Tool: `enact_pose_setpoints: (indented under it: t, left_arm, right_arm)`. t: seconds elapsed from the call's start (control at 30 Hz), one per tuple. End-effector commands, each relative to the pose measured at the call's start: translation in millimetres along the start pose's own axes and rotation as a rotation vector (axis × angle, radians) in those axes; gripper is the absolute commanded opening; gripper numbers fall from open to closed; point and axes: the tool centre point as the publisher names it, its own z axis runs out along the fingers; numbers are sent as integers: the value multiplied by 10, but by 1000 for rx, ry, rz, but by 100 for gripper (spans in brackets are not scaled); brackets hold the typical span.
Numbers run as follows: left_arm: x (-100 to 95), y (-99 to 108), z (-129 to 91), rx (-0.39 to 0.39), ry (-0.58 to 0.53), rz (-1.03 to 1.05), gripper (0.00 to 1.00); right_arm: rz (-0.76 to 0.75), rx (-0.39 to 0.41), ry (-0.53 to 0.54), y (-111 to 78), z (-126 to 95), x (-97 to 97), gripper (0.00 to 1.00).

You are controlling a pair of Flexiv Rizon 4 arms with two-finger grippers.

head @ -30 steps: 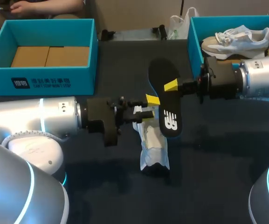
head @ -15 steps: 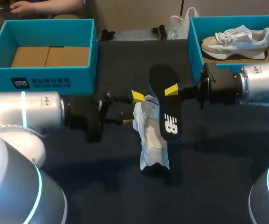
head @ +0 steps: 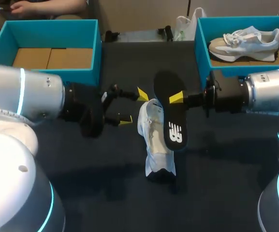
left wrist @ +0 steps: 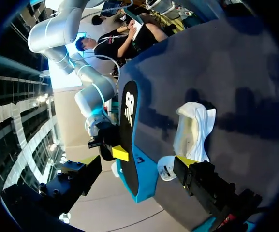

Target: Take the shoe out of the shoebox, open the shoe tongue, remove and reinsert the insole, then place the shoe into the shoebox

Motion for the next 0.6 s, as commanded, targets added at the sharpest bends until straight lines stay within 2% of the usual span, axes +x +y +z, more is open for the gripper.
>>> enact_pose_setpoints:
  t: [0.03, 0.07, 0.6]
  left_arm:
    - [1, 58, -26, 54, 201, 26, 100]
    - [10, 43, -36, 71, 208, 37, 100]
    - [10, 43, -36, 71, 208, 37, 100]
  right_arm:
    - [1, 3, -3, 5, 0, -7, 0]
    - [2, 4, -4, 5, -1, -8, 0]
    - [-23, 20, -35, 43, 44, -35, 0]
